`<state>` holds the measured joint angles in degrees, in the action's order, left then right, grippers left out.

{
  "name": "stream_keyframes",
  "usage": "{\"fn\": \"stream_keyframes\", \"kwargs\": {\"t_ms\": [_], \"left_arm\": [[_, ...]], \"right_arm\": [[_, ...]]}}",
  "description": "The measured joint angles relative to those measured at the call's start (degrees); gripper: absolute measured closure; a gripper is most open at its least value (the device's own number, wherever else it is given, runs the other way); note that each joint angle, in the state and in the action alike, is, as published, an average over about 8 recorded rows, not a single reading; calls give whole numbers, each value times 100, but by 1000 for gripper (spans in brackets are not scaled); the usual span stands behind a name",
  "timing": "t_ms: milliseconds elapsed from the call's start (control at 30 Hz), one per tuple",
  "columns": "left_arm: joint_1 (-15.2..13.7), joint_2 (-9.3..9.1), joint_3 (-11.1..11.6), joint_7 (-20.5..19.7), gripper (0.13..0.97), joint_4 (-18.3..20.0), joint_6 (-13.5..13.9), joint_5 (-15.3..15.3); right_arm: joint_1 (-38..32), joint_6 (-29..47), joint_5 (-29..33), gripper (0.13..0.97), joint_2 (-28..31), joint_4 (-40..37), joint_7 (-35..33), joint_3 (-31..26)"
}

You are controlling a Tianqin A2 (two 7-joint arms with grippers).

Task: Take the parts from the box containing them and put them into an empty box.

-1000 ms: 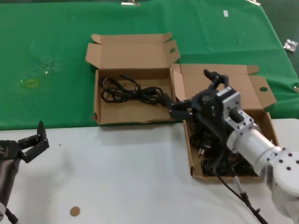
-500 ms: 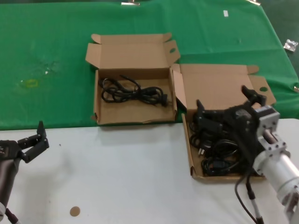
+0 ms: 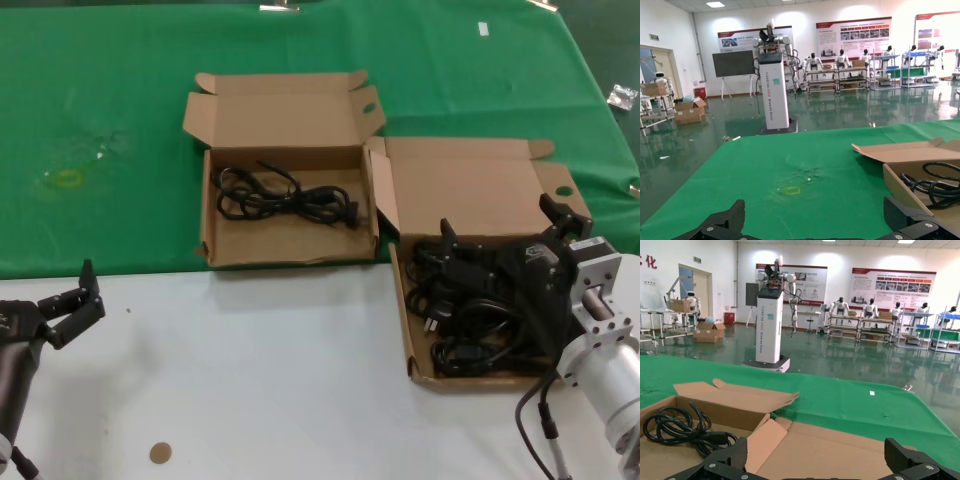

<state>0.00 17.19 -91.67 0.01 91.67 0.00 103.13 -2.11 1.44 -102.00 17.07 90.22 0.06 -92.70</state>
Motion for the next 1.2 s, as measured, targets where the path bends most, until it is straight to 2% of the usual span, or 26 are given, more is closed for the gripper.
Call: {"fn": "stream_keyframes", "kwargs": {"t_ms": [1200], "left_arm": [[0, 0, 0, -2, 132, 0, 0, 0]], "right_arm": [[0, 0, 0, 129, 0, 0, 0, 0]]}}
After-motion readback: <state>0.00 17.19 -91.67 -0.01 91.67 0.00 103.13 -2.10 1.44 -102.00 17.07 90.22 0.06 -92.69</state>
